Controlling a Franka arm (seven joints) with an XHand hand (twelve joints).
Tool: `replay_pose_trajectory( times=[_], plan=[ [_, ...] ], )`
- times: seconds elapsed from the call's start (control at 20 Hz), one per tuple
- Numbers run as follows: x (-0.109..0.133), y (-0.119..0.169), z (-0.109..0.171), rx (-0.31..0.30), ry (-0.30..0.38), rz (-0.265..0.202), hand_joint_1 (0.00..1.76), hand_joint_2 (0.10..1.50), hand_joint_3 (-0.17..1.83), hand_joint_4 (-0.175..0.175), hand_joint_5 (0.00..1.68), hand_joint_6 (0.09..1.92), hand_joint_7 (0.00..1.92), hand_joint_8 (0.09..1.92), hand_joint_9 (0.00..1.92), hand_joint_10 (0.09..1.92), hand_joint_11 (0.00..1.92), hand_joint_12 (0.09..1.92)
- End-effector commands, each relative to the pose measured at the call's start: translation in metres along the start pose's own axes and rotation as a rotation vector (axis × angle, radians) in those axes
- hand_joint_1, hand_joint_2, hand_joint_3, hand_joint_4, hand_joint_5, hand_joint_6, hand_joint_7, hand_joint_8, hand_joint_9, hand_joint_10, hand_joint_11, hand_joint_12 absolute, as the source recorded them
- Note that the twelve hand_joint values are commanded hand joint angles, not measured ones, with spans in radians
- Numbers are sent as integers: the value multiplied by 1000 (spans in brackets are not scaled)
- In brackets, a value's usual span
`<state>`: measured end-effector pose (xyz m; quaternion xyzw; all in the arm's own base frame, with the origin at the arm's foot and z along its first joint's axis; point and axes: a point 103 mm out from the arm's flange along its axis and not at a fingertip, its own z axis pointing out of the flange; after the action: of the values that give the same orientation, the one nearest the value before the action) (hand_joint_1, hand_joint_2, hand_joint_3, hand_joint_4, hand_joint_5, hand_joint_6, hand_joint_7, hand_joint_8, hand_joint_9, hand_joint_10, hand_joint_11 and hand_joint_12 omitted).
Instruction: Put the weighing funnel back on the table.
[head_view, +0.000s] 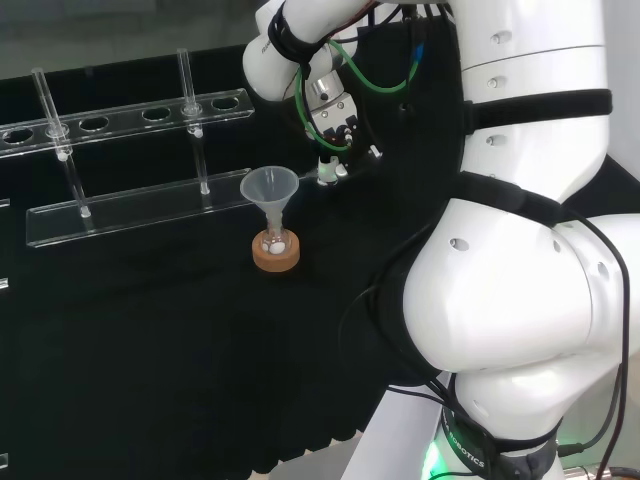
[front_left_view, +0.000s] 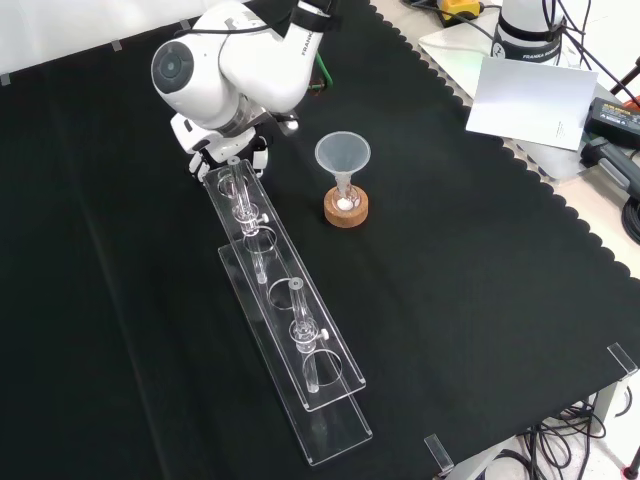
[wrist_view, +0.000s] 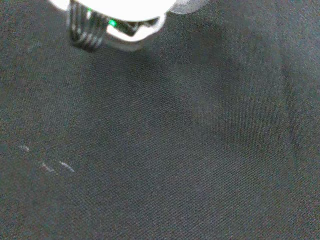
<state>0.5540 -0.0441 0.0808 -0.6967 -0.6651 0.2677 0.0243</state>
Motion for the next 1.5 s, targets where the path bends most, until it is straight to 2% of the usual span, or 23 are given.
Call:
replay_pose_trajectory(
  times=[0.05,0.2,0.3,0.4,0.7,1.0,1.5],
  plan=[
    [-4,-4,-2,-16,31,-29,1040,579,614,-10,470,577,484,657,1079,87,871,984],
    [-9,-11,-3,-27,52,-54,938,544,581,-2,321,363,330,641,919,87,627,1145],
    [-14,-16,-4,-47,67,-57,869,537,537,4,288,241,258,631,835,87,483,1242],
    [-18,-22,-8,-65,81,-56,827,541,498,6,288,162,230,627,802,87,424,1279],
    [-31,-45,-30,-108,102,-74,793,551,462,7,307,103,236,630,794,87,398,1292],
    [-44,-73,-55,-133,106,-48,791,556,455,8,313,90,263,634,796,87,396,1294],
    [-52,-127,-92,-179,96,-18,793,571,453,10,327,87,296,628,822,87,420,1299]
  ],
)
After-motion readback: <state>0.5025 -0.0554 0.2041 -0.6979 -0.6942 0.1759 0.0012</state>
